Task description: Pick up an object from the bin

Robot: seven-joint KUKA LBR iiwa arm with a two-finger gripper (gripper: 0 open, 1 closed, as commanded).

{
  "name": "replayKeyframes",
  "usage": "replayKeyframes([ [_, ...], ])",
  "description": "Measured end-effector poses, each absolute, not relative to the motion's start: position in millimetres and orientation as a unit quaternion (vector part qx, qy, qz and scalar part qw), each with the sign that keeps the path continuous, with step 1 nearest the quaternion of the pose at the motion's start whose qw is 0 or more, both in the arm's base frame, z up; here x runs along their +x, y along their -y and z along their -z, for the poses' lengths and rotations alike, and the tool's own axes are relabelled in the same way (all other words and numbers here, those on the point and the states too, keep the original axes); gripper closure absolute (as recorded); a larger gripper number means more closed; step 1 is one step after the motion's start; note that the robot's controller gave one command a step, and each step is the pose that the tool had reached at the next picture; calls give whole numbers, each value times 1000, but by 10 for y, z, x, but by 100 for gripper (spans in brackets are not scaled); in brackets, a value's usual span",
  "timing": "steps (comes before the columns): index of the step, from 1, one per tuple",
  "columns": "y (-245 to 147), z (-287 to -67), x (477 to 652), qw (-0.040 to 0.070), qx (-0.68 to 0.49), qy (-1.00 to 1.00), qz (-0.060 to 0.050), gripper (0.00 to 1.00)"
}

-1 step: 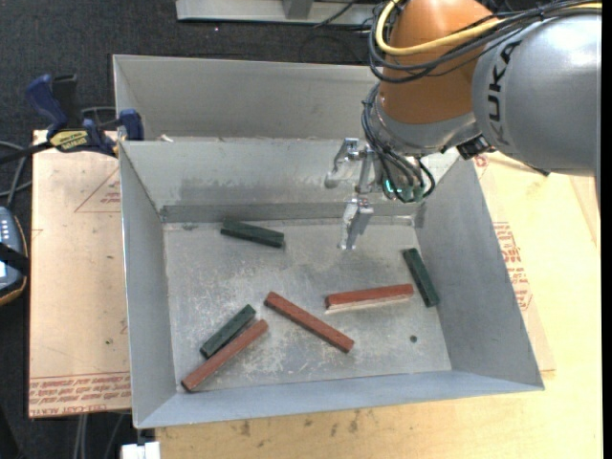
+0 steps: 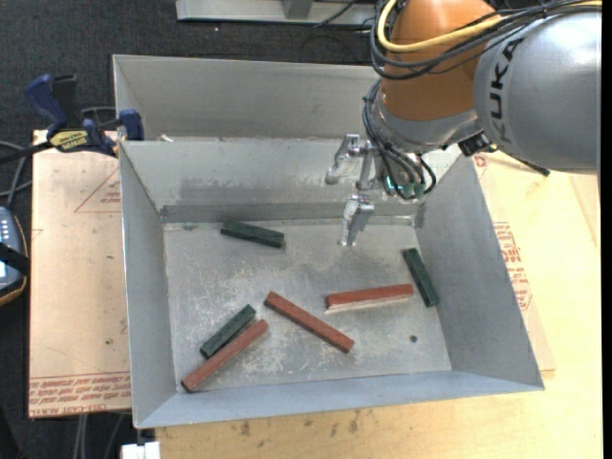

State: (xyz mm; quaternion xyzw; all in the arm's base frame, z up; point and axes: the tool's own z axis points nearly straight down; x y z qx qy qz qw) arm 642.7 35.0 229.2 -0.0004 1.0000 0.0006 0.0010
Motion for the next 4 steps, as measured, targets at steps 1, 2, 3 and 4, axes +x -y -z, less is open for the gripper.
replayKeyframes([
  [1, -504, -1803, 6206, 4, -16, -1000, 0, 0],
  [2, -650, -1499, 6122, -2, 21, -1000, 0, 0],
  [3, -686, -1482, 6119, 1, 36, -999, -1, 0],
  [4, -919, -1011, 6188, 5, -17, -1000, -1, 0],
])
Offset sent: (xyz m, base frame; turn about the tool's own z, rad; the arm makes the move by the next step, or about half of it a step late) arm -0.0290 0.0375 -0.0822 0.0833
